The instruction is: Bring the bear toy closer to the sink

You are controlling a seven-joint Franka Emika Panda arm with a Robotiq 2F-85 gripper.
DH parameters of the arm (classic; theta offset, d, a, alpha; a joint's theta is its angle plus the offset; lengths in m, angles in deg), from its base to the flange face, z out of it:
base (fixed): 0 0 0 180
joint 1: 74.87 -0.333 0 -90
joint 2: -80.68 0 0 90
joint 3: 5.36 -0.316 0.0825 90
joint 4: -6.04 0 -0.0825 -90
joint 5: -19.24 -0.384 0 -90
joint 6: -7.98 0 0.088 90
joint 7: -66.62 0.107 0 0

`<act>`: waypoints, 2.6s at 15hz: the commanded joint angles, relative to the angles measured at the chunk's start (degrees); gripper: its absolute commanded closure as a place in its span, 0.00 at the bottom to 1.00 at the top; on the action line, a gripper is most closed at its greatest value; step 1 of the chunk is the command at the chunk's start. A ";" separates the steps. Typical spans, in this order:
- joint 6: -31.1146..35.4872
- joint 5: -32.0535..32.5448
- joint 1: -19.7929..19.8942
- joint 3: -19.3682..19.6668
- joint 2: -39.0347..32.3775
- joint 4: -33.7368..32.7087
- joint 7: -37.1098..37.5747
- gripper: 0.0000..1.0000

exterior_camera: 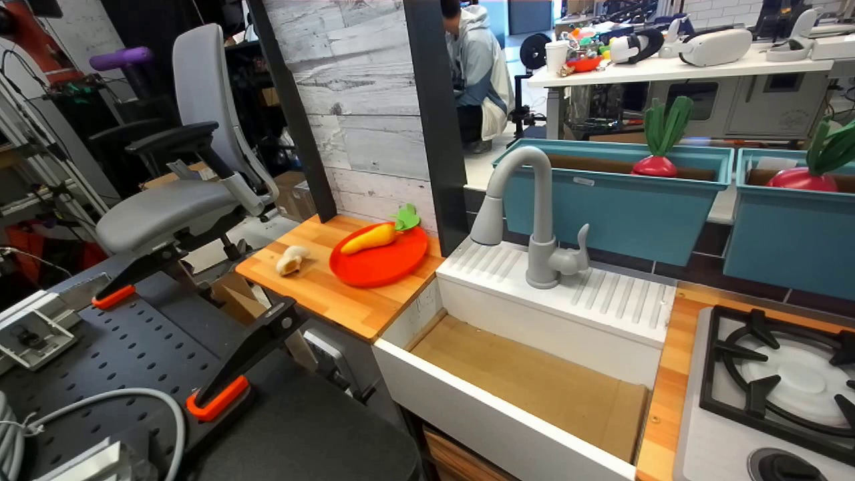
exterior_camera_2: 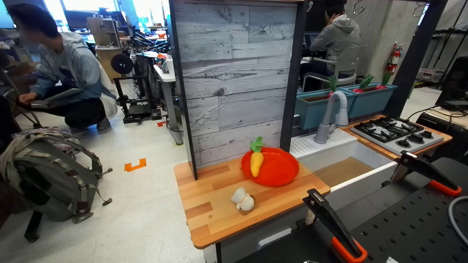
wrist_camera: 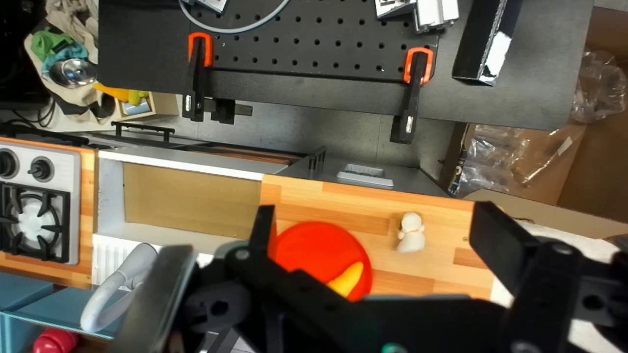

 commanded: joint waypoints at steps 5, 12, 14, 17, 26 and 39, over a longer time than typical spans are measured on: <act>-0.11 0.32 -1.36 1.27 -0.11 -0.08 0.29 0.00; 12.80 1.24 -1.84 0.09 -5.75 0.41 5.96 0.00; 18.56 2.42 -2.50 -0.43 -9.02 0.78 8.10 0.00; 23.82 4.16 -3.82 -0.03 -15.33 0.19 8.45 0.00; 35.09 2.59 -6.13 6.07 -39.11 -7.72 6.92 0.00; 33.09 -3.61 -9.27 9.63 -66.00 -29.89 4.23 0.00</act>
